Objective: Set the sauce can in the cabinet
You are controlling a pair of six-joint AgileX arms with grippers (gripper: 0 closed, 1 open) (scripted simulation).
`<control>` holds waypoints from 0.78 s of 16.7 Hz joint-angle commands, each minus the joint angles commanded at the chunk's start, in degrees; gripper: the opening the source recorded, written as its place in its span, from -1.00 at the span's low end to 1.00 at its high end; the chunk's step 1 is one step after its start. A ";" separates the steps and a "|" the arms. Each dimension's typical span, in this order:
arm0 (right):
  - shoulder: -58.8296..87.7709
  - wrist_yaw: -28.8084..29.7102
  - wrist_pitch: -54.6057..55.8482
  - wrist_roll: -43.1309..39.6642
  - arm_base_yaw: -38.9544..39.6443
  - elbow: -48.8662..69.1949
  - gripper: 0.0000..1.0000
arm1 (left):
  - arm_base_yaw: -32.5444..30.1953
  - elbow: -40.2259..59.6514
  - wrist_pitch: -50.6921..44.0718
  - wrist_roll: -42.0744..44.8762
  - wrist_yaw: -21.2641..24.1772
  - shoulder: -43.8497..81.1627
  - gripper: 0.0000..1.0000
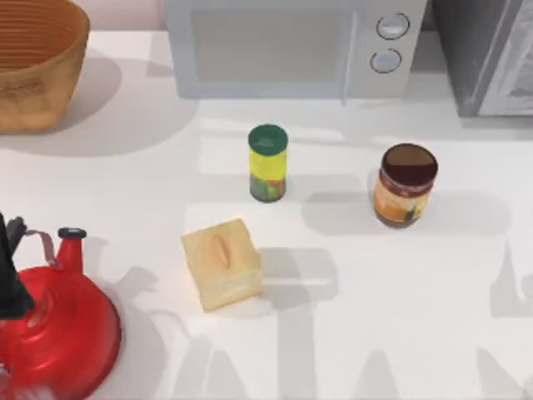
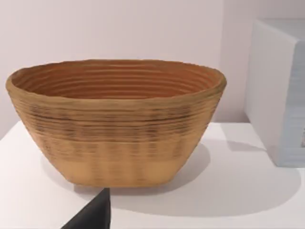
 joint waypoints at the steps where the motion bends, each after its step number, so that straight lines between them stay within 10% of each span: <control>1: 0.00 0.00 0.00 0.00 0.00 0.00 1.00 | 0.00 0.00 0.00 0.00 0.00 0.00 1.00; 13: 24.78 -20.39 19.78 -1.41 -0.48 15.61 1.00 | 0.00 0.00 0.00 0.00 0.00 0.00 1.00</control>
